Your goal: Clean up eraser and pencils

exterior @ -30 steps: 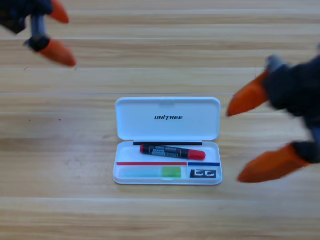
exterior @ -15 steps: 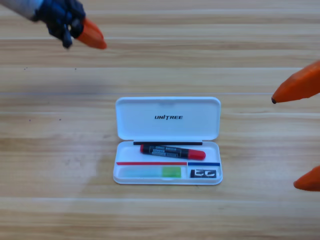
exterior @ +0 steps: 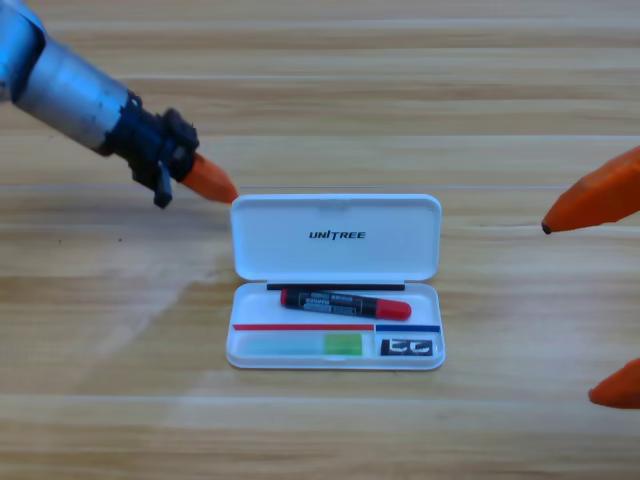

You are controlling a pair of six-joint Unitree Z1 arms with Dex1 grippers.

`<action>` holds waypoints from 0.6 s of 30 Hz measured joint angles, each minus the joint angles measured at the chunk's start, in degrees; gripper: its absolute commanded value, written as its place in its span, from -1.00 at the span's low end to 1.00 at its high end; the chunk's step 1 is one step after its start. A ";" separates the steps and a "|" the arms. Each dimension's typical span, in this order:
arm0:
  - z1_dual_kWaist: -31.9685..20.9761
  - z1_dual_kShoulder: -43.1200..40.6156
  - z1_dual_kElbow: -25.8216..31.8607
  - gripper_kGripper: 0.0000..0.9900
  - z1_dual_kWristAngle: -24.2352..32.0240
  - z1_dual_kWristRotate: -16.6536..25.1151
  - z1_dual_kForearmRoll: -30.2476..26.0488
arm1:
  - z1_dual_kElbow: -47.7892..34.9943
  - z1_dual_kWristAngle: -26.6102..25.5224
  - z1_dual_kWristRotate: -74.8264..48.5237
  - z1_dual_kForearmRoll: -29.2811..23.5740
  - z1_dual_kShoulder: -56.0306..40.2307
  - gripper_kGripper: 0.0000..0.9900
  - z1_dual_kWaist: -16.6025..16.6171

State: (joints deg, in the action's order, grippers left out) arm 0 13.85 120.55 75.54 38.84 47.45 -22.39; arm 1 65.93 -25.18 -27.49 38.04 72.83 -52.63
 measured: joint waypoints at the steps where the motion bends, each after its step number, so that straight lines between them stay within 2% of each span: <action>1: 0.23 0.66 0.07 -1.00 0.92 0.00 -0.94 | 0.00 -0.15 0.02 -0.05 0.00 0.99 0.00; 8: 1.92 3.70 3.26 -1.00 5.26 0.47 -5.85 | 0.00 -0.41 0.32 -0.16 0.00 0.99 0.03; 18: 3.93 4.32 6.71 -1.00 7.73 0.77 -11.54 | 0.00 -0.41 0.44 -0.16 0.00 0.99 0.10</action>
State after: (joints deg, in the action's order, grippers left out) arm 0 17.78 124.88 82.25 46.57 48.22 -33.93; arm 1 65.93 -25.60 -27.05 37.87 72.83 -52.53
